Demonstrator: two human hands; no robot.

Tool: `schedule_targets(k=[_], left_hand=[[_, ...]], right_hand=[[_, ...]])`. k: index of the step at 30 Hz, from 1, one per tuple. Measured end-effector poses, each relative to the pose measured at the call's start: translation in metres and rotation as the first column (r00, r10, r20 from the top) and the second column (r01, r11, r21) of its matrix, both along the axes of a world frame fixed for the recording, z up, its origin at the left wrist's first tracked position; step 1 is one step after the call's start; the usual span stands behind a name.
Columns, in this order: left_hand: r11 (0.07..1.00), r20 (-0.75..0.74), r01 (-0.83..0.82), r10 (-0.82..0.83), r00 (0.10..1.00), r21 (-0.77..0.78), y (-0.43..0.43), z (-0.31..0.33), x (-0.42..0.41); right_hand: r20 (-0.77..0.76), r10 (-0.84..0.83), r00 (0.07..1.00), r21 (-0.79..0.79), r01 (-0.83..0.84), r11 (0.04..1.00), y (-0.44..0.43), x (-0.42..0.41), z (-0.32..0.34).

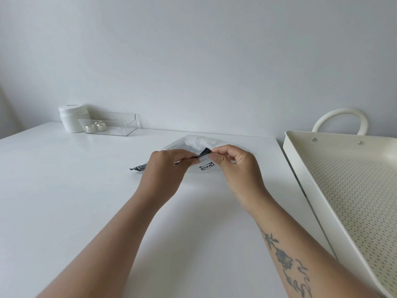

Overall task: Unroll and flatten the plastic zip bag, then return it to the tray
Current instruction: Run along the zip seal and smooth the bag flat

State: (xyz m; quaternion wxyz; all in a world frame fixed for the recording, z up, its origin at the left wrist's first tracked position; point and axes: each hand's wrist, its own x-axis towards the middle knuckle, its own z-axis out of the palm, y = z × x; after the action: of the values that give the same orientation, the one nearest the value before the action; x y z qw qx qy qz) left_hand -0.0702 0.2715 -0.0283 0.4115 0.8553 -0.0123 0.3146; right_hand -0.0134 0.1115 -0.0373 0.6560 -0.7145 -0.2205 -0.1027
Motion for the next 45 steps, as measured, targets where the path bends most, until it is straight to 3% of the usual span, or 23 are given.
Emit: schedule_targets(k=[12,22,29,45], left_hand=[[0.999,-0.023,0.012,-0.011,1.0,0.034,0.0001,-0.001,0.0004],[0.979,-0.014,0.056,-0.055,0.998,0.198,-0.0054,-0.0042,0.0008],[0.996,-0.014,0.055,-0.054,0.998,0.065,-0.0035,-0.0017,-0.0001],[0.994,0.023,0.015,-0.018,1.0,0.111,-0.003,0.0014,-0.0008]], right_hand=[[0.031,0.003,1.0,-0.028,-0.002,1.0,0.0005,-0.002,0.0014],[0.095,0.023,0.995,-0.147,-0.009,0.989,0.0025,-0.0025,0.0011],[0.029,0.021,0.999,-0.069,-0.018,0.997,-0.0006,-0.0019,0.0024],[0.006,0.006,1.0,-0.047,-0.005,0.999,0.003,-0.0046,0.0027]])
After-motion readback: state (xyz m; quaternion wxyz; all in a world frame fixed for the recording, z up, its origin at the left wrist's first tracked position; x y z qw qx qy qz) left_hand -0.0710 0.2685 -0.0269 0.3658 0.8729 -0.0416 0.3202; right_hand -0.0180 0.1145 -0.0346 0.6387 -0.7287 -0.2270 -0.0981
